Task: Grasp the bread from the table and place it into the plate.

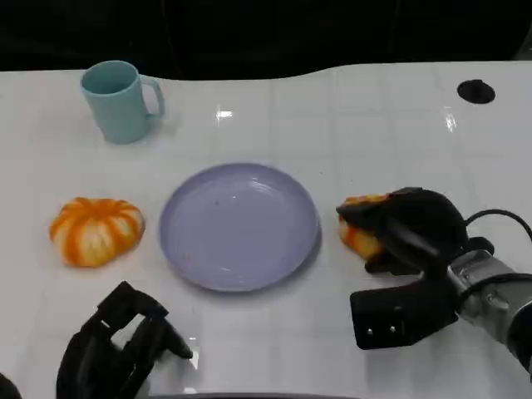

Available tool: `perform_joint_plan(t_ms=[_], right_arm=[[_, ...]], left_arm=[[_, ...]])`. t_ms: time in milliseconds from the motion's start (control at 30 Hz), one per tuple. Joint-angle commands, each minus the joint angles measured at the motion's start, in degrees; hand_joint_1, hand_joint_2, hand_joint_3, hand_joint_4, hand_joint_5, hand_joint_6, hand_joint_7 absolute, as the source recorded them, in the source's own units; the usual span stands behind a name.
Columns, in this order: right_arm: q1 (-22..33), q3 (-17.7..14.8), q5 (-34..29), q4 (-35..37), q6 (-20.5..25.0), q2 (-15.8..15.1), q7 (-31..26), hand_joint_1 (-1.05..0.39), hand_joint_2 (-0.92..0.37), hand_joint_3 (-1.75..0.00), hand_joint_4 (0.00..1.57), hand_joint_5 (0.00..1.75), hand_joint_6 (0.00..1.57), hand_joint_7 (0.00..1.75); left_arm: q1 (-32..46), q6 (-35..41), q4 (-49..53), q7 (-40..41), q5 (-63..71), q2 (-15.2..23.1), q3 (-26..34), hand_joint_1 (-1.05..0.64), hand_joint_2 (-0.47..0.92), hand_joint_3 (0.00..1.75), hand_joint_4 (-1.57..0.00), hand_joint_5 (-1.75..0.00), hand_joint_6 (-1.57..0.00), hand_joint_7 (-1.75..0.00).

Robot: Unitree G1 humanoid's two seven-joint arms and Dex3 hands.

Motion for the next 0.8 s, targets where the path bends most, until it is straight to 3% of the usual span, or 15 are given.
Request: perform_joint_plan(t_ms=[33, 67, 100, 233, 300, 467, 800], right_arm=[[0.43, 1.43, 0.13, 1.12, -1.29, -0.94, -5.71, -0.20, -0.92, -0.14, 0.59, 1.70, 1.28, 0.10], [0.48, 1.56, 0.33, 1.27, -1.67, -0.97, -6.42, -0.20, -0.90, -0.24, 0.58, 1.72, 1.07, 0.50], [0.52, 1.59, 0.55, 1.37, -2.08, -1.01, -7.09, -0.20, -0.91, -0.27, 0.58, 1.74, 0.79, 1.03], [0.57, 1.51, 0.91, 1.63, -3.01, -1.10, -9.02, -0.21, -0.92, -0.26, 0.60, 1.75, 0.75, 1.05], [0.57, 1.21, 1.20, 1.58, -3.83, -1.30, -10.51, -0.19, -0.92, -0.20, 0.61, 1.75, 0.61, 1.37], [-0.03, 0.16, 2.82, 1.03, -5.75, -1.83, -12.76, -0.17, -0.92, -0.19, 0.62, 1.75, 0.46, 1.67], [-2.79, -3.78, 7.96, -1.42, -11.50, -1.48, -13.59, -0.14, -0.92, -0.28, 0.71, 1.75, 0.50, 1.75]], left_arm=[[0.80, 0.38, -1.33, -0.12, -0.51, 0.70, -0.12, -0.50, 0.92, 0.26, -0.59, -1.75, -0.49, -1.50], [0.89, 0.50, -1.49, -0.03, -0.52, 0.68, -0.15, -0.50, 0.92, 0.26, -0.59, -1.75, -0.49, -1.49], [0.94, 0.51, -1.57, -0.01, -0.53, 0.65, -0.17, -0.50, 0.92, 0.26, -0.59, -1.75, -0.50, -1.49], [1.02, 0.28, -1.74, 0.19, -0.23, 0.60, -0.29, -0.50, 0.92, 0.26, -0.59, -1.75, -0.50, -1.49], [1.13, 0.22, -2.03, 0.60, 0.16, 0.53, -0.51, -0.50, 0.92, 0.26, -0.59, -1.75, -0.50, -1.48], [0.94, -0.19, -1.73, 0.75, 0.50, 0.41, -0.63, -0.50, 0.92, 0.28, -0.58, -1.75, -0.50, -1.48], [-0.19, -1.19, 0.40, 0.60, 0.22, -0.19, -0.12, -0.52, 0.92, 0.25, -0.61, -1.75, -0.51, -1.51]])
